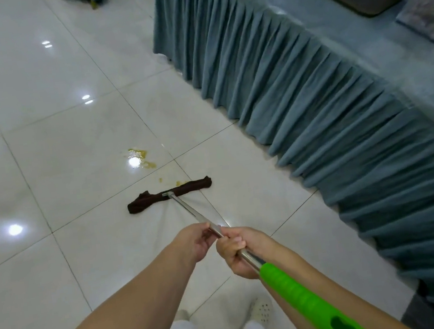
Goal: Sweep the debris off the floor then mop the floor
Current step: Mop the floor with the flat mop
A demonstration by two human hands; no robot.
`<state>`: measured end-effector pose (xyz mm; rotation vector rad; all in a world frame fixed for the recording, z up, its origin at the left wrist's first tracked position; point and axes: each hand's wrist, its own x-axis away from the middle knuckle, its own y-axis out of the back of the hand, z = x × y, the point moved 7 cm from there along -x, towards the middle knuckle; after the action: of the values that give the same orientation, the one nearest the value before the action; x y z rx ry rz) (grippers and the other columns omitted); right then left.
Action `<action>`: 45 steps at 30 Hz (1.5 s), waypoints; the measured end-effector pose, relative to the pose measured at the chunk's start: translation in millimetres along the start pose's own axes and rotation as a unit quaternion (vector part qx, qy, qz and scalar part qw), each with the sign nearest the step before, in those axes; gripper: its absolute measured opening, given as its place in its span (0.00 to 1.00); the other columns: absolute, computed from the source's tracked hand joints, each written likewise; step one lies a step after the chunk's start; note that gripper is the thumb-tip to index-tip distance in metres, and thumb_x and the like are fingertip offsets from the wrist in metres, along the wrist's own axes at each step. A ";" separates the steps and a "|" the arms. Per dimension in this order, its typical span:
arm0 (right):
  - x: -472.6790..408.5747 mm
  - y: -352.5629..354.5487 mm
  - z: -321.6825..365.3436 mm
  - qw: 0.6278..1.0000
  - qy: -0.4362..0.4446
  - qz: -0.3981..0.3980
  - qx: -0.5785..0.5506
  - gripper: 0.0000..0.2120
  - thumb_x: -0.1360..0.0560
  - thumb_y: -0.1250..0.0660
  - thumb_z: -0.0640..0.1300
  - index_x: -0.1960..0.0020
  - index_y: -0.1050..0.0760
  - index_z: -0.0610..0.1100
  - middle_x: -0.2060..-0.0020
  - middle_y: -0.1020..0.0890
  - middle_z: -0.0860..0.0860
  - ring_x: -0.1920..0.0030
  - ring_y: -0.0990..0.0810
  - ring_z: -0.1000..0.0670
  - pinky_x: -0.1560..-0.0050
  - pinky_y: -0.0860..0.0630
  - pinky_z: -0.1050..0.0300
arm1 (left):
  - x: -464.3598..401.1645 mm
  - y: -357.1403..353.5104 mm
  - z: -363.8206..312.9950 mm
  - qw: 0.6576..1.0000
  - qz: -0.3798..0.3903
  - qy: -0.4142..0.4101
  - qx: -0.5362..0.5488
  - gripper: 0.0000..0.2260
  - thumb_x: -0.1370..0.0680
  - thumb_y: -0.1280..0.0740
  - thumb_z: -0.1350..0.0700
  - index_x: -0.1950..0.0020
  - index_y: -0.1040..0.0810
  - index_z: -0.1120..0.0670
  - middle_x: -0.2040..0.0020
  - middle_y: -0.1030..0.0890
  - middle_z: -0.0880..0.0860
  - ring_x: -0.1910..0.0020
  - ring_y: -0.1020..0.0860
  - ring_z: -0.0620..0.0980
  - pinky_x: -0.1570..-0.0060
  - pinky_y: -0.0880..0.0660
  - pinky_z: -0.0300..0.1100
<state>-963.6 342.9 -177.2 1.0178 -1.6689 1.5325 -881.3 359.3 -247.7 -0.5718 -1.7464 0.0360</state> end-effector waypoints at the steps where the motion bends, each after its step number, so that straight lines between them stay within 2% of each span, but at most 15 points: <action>1: -1.1 -2.1 10.0 1.000 -0.006 -0.004 0.008 0.11 0.20 0.39 0.42 0.59 0.29 0.39 0.80 0.34 0.47 0.88 0.37 0.55 0.89 0.38 0.69 | -4.0 -5.8 -4.9 1.000 -0.006 -0.007 0.006 0.10 0.21 0.43 0.69 0.61 0.27 0.66 0.64 0.23 0.61 0.69 0.21 0.53 0.79 0.24 0.36; 4: -3.5 -12.1 44.9 0.999 -0.017 -0.002 0.046 0.12 0.20 0.40 0.41 0.61 0.30 0.38 0.82 0.34 0.47 0.89 0.37 0.55 0.89 0.39 0.69 | -16.6 -27.7 -17.4 0.999 -0.009 -0.024 0.023 0.11 0.21 0.43 0.68 0.62 0.27 0.65 0.67 0.23 0.60 0.82 0.22 0.48 0.80 0.25 0.34; 5: -5.0 -14.3 57.1 0.998 -0.023 -0.005 0.056 0.13 0.20 0.40 0.41 0.62 0.31 0.37 0.82 0.34 0.47 0.89 0.38 0.55 0.89 0.39 0.69 | -20.3 -35.1 -21.1 0.999 -0.012 -0.029 0.031 0.11 0.21 0.43 0.69 0.62 0.27 0.65 0.67 0.23 0.60 0.83 0.23 0.47 0.80 0.25 0.33; 9: -12.8 -14.3 109.8 0.993 -0.065 0.002 0.102 0.14 0.20 0.41 0.40 0.64 0.31 0.36 0.83 0.34 0.47 0.89 0.37 0.55 0.90 0.39 0.67 | -33.5 -68.3 -31.3 0.995 -0.026 -0.058 0.077 0.11 0.21 0.43 0.69 0.62 0.27 0.65 0.80 0.23 0.56 0.84 0.24 0.47 0.81 0.26 0.33; 12: -11.1 -9.7 149.7 0.985 -0.080 -0.012 0.150 0.16 0.19 0.43 0.42 0.63 0.32 0.36 0.84 0.33 0.47 0.90 0.37 0.55 0.90 0.39 0.67 | -43.8 -94.3 -31.2 0.989 -0.035 -0.075 0.122 0.10 0.20 0.43 0.68 0.60 0.28 0.65 0.79 0.21 0.56 0.83 0.23 0.47 0.80 0.25 0.35; 14: -7.4 -5.3 171.3 0.979 -0.073 -0.030 0.190 0.16 0.19 0.43 0.43 0.62 0.31 0.36 0.82 0.30 0.45 0.89 0.36 0.55 0.89 0.39 0.69 | -51.0 -108.0 -28.3 0.986 -0.050 -0.084 0.137 0.08 0.20 0.42 0.67 0.58 0.28 0.64 0.77 0.20 0.56 0.81 0.22 0.48 0.79 0.24 0.35; 17: -3.8 6.2 194.0 0.959 -0.069 -0.054 0.268 0.14 0.20 0.41 0.41 0.63 0.31 0.37 0.78 0.29 0.45 0.87 0.35 0.55 0.88 0.37 0.69 | -58.4 -130.3 -20.3 0.981 -0.051 -0.088 0.164 0.08 0.19 0.41 0.63 0.57 0.28 0.64 0.75 0.20 0.56 0.70 0.21 0.51 0.80 0.25 0.35; 20: 12.2 11.8 206.1 0.954 -0.095 -0.047 0.280 0.16 0.21 0.42 0.38 0.66 0.29 0.36 0.78 0.32 0.46 0.87 0.36 0.56 0.88 0.38 0.70 | -62.7 -150.7 -14.3 0.975 -0.046 -0.087 0.199 0.08 0.19 0.40 0.60 0.57 0.29 0.62 0.64 0.23 0.58 0.68 0.23 0.52 0.82 0.27 0.33; 22: 30.2 13.3 214.9 0.954 -0.110 -0.046 0.274 0.20 0.20 0.42 0.38 0.70 0.28 0.35 0.80 0.32 0.46 0.88 0.36 0.55 0.88 0.38 0.70 | -63.0 -166.7 -13.4 0.974 -0.032 -0.089 0.206 0.09 0.19 0.41 0.60 0.56 0.29 0.62 0.62 0.25 0.59 0.70 0.22 0.51 0.81 0.26 0.34; 26: 60.0 12.1 232.5 0.955 -0.108 -0.044 0.272 0.13 0.20 0.42 0.39 0.62 0.29 0.36 0.78 0.30 0.44 0.87 0.35 0.55 0.87 0.37 0.70 | -62.8 -193.1 -16.6 0.978 -0.027 -0.095 0.182 0.11 0.19 0.41 0.62 0.61 0.29 0.62 0.68 0.25 0.57 0.82 0.23 0.47 0.82 0.27 0.34; 28: 71.4 9.0 241.4 0.957 -0.103 -0.038 0.267 0.12 0.21 0.42 0.39 0.61 0.29 0.36 0.78 0.31 0.44 0.86 0.35 0.55 0.87 0.37 0.71 | -62.9 -201.8 -18.1 0.979 -0.028 -0.097 0.175 0.10 0.20 0.40 0.63 0.61 0.28 0.63 0.67 0.25 0.57 0.82 0.23 0.47 0.82 0.27 0.34; 32: 88.2 8.0 247.7 0.950 -0.112 -0.035 0.289 0.12 0.21 0.42 0.39 0.61 0.28 0.35 0.79 0.31 0.45 0.87 0.35 0.55 0.87 0.37 0.72 | -60.9 -212.0 -20.1 0.978 -0.037 -0.114 0.170 0.11 0.21 0.40 0.63 0.64 0.29 0.62 0.80 0.26 0.55 0.84 0.25 0.47 0.83 0.29 0.33; 36: 82.0 8.1 246.5 0.947 -0.113 -0.040 0.297 0.14 0.20 0.42 0.40 0.63 0.30 0.36 0.80 0.32 0.44 0.88 0.36 0.55 0.88 0.37 0.70 | -63.7 -208.7 -21.0 0.975 -0.057 -0.115 0.180 0.11 0.21 0.39 0.62 0.63 0.30 0.61 0.71 0.28 0.56 0.85 0.26 0.46 0.83 0.29 0.33; 39: 63.4 4.3 243.0 0.941 -0.120 -0.048 0.312 0.14 0.20 0.43 0.40 0.63 0.31 0.37 0.82 0.32 0.45 0.88 0.36 0.54 0.88 0.38 0.69 | -71.4 -196.9 -19.8 0.972 -0.084 -0.101 0.197 0.12 0.21 0.39 0.62 0.64 0.29 0.62 0.79 0.26 0.55 0.85 0.26 0.46 0.84 0.30 0.32; 45: 30.3 -27.2 237.7 0.935 -0.129 -0.043 0.328 0.17 0.19 0.45 0.38 0.67 0.33 0.38 0.84 0.34 0.46 0.90 0.37 0.54 0.88 0.39 0.70 | -87.1 -173.2 -46.2 0.965 -0.107 -0.088 0.221 0.14 0.20 0.38 0.59 0.65 0.30 0.61 0.84 0.28 0.53 0.87 0.27 0.46 0.84 0.30 0.31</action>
<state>-944.7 102.9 -163.7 1.6694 -1.2528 2.0207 -887.8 160.4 -258.7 -0.0531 -1.8855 0.3261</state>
